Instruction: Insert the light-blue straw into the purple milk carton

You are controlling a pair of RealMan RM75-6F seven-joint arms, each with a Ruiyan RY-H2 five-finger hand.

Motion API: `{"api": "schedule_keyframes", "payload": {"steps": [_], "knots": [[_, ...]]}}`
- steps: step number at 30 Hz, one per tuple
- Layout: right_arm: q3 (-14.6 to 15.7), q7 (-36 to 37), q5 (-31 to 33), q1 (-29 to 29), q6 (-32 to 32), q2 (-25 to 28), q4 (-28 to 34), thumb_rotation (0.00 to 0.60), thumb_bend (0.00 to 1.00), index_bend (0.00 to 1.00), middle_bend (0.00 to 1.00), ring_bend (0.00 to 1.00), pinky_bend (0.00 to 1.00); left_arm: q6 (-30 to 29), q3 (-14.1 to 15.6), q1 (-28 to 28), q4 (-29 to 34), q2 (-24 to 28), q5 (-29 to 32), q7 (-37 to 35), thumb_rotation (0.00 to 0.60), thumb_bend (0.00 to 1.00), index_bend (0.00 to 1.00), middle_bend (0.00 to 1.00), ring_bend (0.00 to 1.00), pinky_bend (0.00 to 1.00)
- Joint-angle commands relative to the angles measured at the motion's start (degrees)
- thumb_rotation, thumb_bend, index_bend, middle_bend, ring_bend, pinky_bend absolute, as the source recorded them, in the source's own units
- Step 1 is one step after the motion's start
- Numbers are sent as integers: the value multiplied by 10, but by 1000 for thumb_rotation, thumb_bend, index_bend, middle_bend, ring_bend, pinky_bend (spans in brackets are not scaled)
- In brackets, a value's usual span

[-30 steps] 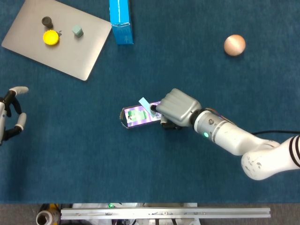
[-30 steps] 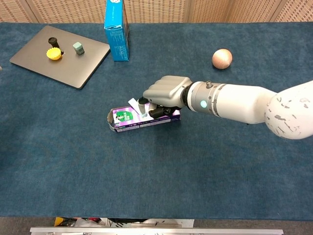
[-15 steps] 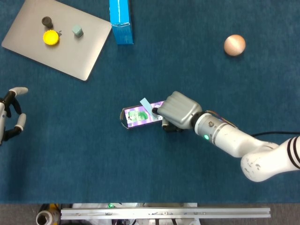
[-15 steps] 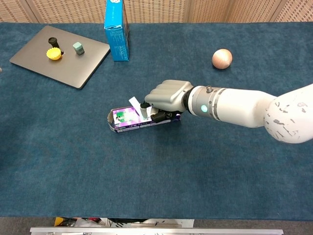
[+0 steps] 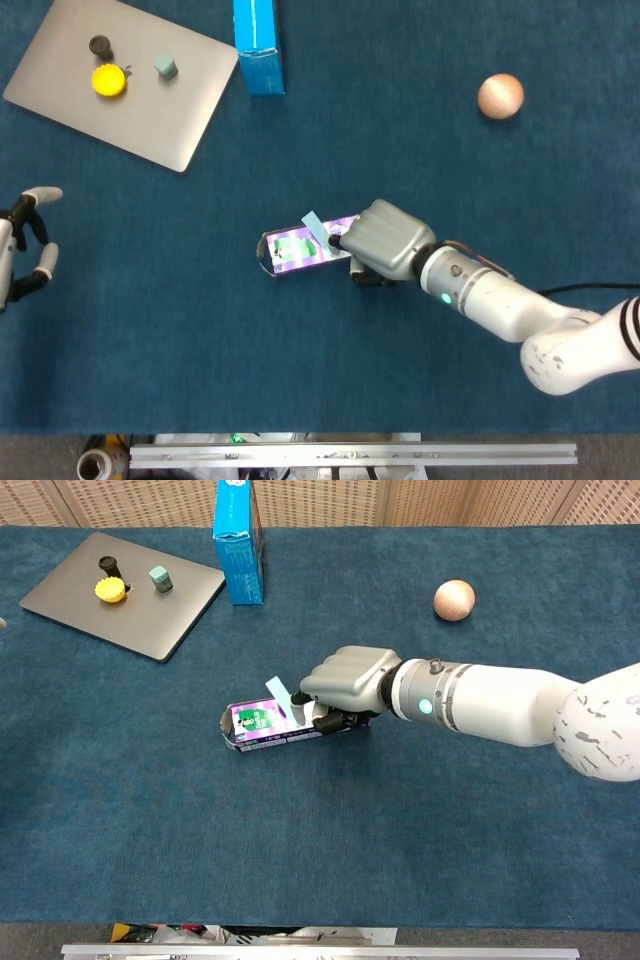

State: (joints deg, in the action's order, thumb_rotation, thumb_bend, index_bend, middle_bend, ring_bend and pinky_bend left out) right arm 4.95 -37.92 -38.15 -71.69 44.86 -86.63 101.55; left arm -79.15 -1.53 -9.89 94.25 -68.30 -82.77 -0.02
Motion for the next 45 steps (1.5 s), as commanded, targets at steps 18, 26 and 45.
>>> {"api": "schedule_keyframes", "payload": {"steps": [18,26,45], "knots": [[3,-7,3,-3,5,-5,6,125,1000,309,1000,1000,1000,1,-2,3,-2,0,2,-1,600,384,258,554,571,812],[1,0,-4,3,14,5,12,125,1000,308,1000,1000,1000,2,-4,2,-1,-1,0,0,600,384,259,553,571,812],[-9,6,5,-2,1,-6,-15,127,1000,308,1000,1000,1000,5,-6,4,-2,0,5,-2,600,384,259,552,570,812]]}}
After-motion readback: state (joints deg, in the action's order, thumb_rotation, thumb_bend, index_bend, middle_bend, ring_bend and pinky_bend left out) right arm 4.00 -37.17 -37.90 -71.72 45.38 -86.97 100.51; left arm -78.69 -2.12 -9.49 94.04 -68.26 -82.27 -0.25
